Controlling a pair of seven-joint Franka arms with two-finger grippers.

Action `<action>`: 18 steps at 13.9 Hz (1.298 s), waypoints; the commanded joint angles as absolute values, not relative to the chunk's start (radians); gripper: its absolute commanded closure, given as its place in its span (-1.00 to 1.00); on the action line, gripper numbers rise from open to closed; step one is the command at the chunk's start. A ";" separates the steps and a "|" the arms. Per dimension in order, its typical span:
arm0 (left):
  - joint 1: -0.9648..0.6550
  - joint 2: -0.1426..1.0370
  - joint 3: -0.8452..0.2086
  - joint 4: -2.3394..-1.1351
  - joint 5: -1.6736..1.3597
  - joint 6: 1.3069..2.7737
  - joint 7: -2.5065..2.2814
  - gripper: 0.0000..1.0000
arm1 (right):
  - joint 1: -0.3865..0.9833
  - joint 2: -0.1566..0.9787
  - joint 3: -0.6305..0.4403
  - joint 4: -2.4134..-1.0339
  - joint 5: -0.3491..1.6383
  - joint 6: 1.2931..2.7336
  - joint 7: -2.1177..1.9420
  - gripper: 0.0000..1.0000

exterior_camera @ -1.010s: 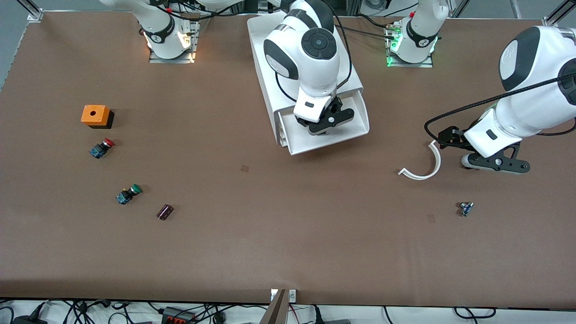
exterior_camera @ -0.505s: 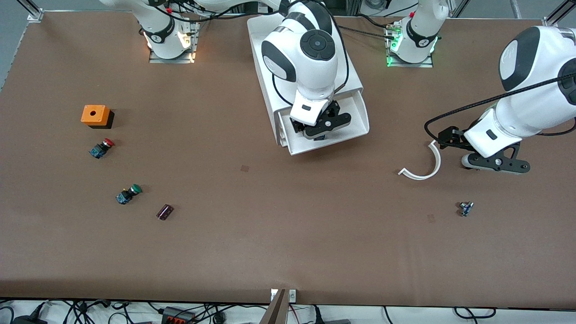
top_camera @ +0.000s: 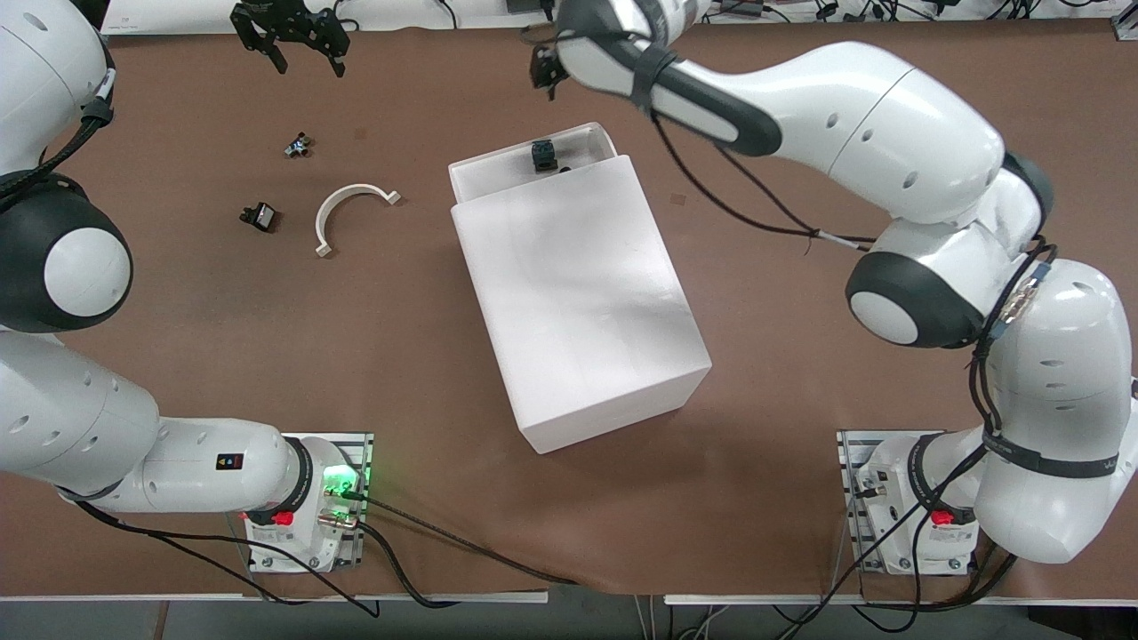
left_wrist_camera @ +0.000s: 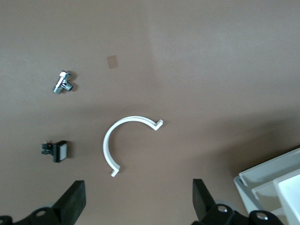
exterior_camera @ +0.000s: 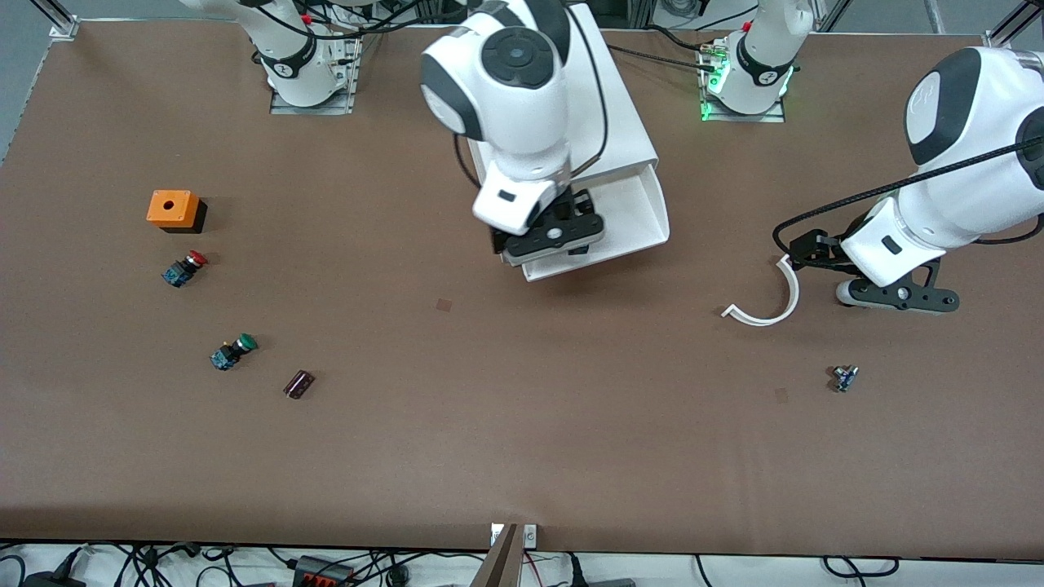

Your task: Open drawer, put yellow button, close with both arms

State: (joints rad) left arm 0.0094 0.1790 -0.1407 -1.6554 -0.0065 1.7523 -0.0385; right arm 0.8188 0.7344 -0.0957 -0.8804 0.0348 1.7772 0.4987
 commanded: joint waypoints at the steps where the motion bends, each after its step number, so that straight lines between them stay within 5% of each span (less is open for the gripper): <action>1: 0.009 0.169 -0.144 -1.680 -0.028 1.790 -0.067 -1.00 | 0.790 0.719 -0.084 -0.877 0.028 1.746 0.511 -1.00; 11: -0.112 0.299 -0.229 -1.680 -0.028 1.989 -0.503 -1.00 | 0.779 0.713 -0.087 -0.877 0.026 1.741 0.511 -1.00; 18: -0.187 0.356 -0.230 -1.677 -0.029 2.060 -0.629 -1.00 | 0.577 0.669 -0.083 -0.888 0.015 1.657 0.382 -1.00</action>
State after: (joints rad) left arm -0.1594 0.3375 -0.2313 -1.6788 -0.0198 2.0240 -0.5847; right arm 0.6285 0.6985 -0.1032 -0.8800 0.0274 1.6934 0.4355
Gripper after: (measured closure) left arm 0.000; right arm 0.000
